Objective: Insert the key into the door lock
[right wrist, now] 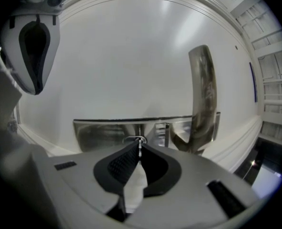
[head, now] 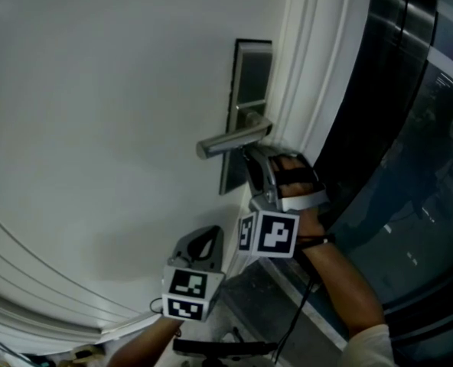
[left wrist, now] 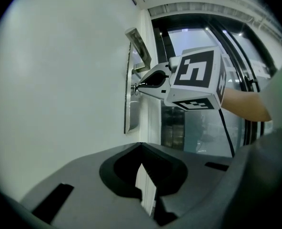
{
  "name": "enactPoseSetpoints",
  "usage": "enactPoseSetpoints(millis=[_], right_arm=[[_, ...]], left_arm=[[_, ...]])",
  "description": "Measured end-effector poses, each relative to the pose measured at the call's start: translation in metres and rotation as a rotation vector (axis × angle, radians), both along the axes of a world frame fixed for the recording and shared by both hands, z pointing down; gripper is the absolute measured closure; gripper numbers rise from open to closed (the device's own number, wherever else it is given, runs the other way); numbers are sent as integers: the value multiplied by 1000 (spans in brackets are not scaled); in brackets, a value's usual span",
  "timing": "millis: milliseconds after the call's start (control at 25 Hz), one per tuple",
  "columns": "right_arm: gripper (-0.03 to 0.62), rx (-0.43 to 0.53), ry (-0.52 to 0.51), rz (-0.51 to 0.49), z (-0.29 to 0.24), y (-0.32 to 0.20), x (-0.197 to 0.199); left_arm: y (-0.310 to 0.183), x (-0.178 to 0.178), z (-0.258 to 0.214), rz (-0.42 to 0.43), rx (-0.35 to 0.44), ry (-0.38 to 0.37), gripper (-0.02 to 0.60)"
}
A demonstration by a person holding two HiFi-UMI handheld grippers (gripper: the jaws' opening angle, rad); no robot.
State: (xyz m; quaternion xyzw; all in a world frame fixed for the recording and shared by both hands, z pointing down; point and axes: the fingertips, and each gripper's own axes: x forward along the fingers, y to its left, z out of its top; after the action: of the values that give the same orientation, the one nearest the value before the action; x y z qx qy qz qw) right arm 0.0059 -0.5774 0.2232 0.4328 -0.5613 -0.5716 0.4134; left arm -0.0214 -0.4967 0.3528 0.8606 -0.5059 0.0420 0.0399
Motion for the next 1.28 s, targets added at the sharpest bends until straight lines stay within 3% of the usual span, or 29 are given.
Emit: enactPoseSetpoints(millis=[520,960,1280], right_arm=[[540,-21,-135,2,0,19,5],[540,-74,-390,21,6,68,6],[540,-207,-575,47,39,110,-5]], left_arm=[[19,-11,-2,16,7,9,578],[45,-21,-5,69,8,37,578],[69,-26,-4,131,8,49,578]])
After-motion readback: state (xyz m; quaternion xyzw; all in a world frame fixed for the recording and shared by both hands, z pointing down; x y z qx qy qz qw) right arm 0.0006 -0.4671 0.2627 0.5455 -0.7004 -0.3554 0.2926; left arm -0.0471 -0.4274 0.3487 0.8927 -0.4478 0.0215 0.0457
